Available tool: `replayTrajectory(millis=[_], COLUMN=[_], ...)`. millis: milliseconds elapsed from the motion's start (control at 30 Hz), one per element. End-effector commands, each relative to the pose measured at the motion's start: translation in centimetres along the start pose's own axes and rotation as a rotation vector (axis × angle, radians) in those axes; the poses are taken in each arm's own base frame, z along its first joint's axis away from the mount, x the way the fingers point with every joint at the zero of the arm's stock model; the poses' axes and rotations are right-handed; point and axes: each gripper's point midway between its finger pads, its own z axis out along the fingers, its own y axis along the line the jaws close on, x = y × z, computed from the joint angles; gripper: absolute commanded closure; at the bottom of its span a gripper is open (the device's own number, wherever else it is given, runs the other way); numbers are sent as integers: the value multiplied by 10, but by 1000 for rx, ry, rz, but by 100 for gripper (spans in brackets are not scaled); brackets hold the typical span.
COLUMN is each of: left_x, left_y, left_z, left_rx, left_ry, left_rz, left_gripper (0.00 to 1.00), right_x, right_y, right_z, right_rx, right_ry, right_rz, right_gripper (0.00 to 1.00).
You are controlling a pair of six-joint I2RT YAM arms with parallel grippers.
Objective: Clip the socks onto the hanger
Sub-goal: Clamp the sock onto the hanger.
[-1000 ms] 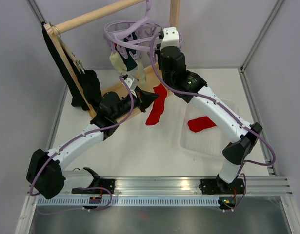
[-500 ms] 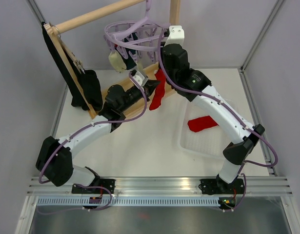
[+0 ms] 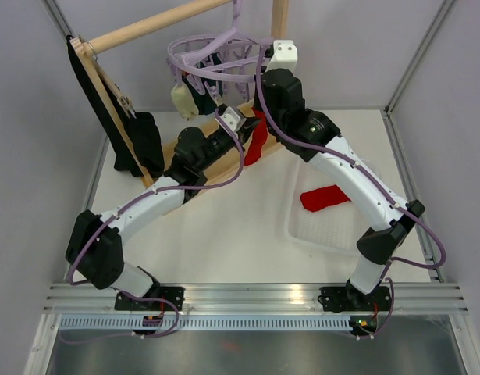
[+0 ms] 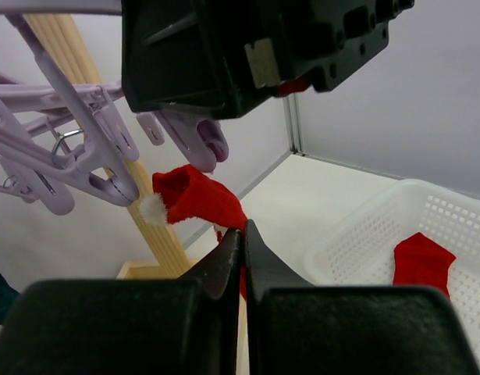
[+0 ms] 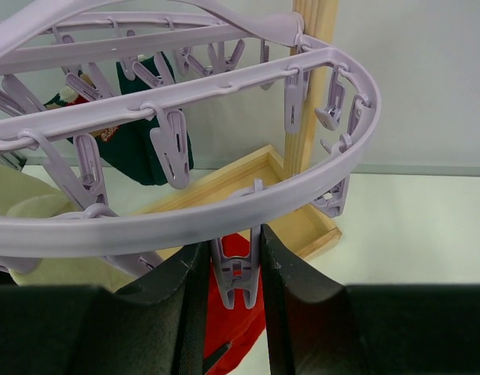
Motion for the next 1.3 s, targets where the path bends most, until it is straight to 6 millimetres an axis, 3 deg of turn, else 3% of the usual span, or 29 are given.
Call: replayTrajectory(millis=[0,367,1267], left_x=[-25,-14,-37], left_y=[2,-4,-1], left_z=[11,11,9], left_rx=[1,5,-21], left_ry=[-66,-40,-85], left_rz=[64,60,105], left_gripper=[98,98,98], right_x=[-25,-23,-14], right_y=[-2,-3,-4], right_z=[-12,-8,-2], right_rx=[-7,7,40], right_ry=[-44,-42,-15], right_rz=[54,48,20], right_gripper=[100,100,100])
